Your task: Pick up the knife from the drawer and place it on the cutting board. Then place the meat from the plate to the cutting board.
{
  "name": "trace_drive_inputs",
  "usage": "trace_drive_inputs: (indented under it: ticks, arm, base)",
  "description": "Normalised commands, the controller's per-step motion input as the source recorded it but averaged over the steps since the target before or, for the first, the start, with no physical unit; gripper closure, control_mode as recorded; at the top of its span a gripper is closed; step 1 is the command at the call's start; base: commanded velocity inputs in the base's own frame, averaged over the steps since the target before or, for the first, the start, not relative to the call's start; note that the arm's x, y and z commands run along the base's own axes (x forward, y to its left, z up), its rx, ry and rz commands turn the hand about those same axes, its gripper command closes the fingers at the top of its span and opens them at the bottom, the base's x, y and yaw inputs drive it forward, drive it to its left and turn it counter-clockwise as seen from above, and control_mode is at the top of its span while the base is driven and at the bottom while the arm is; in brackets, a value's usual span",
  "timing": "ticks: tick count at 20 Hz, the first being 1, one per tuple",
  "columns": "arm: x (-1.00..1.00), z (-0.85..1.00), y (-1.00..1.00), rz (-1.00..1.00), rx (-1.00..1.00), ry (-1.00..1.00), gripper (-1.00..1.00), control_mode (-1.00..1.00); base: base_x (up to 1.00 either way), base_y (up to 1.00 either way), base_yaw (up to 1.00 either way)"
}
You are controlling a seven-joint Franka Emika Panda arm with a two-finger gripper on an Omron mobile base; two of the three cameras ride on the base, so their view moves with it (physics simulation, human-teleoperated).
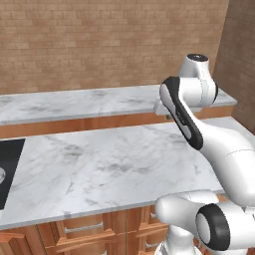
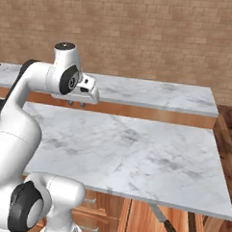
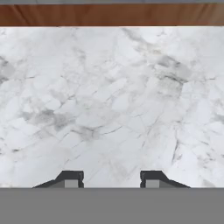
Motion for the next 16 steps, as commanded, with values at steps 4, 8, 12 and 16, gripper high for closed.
trace_drive_inputs:
  ticks: [4,8,12,16]
  arm:
    - [-0.21,-0.01,0.0,0.0,0.0,-0.02,-1.0,-1.0]
    - [-0.87,0.0,0.16,0.0,-0.04,-0.23,-1.0,-1.0]
    - [-0.63,0.0,0.08,0.0,-0.05,-0.1,-1.0,-1.0]
    - [-0.39,0.0,0.2,0.0,0.0,-0.09,-1.0,-1.0]
  base:
    - [0.0,0.0,0.0]
    - [0.0,0.0,0.0]
    - [0.0,0.0,0.0]
    - [0.0,0.0,0.0]
